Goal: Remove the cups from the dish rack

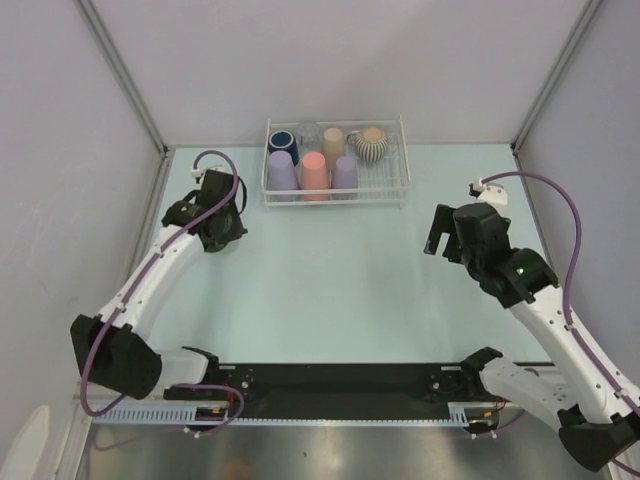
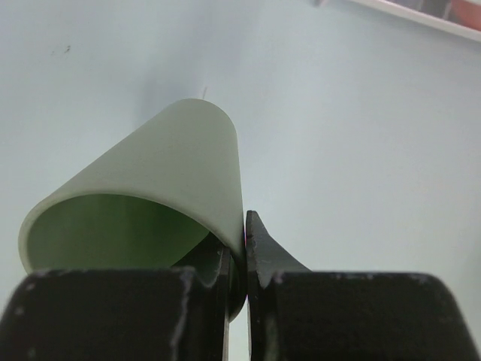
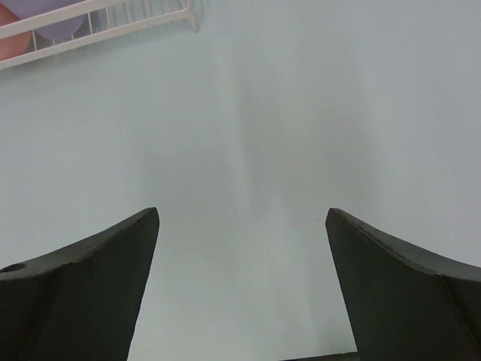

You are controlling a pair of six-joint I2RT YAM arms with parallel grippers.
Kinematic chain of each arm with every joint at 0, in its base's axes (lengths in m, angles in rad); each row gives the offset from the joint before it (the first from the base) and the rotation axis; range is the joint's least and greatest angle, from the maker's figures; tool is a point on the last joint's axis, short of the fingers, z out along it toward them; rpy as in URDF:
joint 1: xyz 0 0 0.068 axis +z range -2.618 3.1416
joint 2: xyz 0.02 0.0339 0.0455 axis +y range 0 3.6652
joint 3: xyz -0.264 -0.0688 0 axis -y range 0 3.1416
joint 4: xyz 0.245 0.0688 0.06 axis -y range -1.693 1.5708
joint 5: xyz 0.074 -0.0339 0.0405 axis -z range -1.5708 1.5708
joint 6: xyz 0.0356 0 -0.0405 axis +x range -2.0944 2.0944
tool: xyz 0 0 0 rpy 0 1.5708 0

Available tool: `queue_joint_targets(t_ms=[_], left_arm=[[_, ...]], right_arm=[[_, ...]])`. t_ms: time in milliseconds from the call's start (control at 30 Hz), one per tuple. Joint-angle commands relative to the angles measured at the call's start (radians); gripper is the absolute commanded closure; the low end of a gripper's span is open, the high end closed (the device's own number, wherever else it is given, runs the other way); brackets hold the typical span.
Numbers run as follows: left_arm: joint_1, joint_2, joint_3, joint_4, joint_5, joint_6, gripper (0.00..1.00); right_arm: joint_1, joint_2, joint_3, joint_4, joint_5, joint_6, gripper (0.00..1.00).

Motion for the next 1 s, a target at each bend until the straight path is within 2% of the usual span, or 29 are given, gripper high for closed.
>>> queue_joint_targets(t_ms=[0, 267, 500, 967], left_arm=[[0.034, 0.05, 0.024, 0.011, 0.007, 0.024, 1.0], [0.102, 0.211, 0.084, 0.031, 0.131, 0.053, 1.0], [0.16, 0.274, 0.087, 0.016, 0.236, 0.055, 1.0], [0.182, 0.386, 0.155, -0.046, 0.168, 0.107, 1.0]], right_arm=[[0.015, -0.027, -0.013, 0.006, 0.054, -0.02, 0.0], [0.014, -0.009, -0.01, 0.021, 0.041, -0.013, 0.0], [0.014, 0.045, -0.007, 0.039, 0.018, 0.024, 0.0], [0.014, 0.072, -0.033, 0.073, 0.006, 0.032, 0.01]])
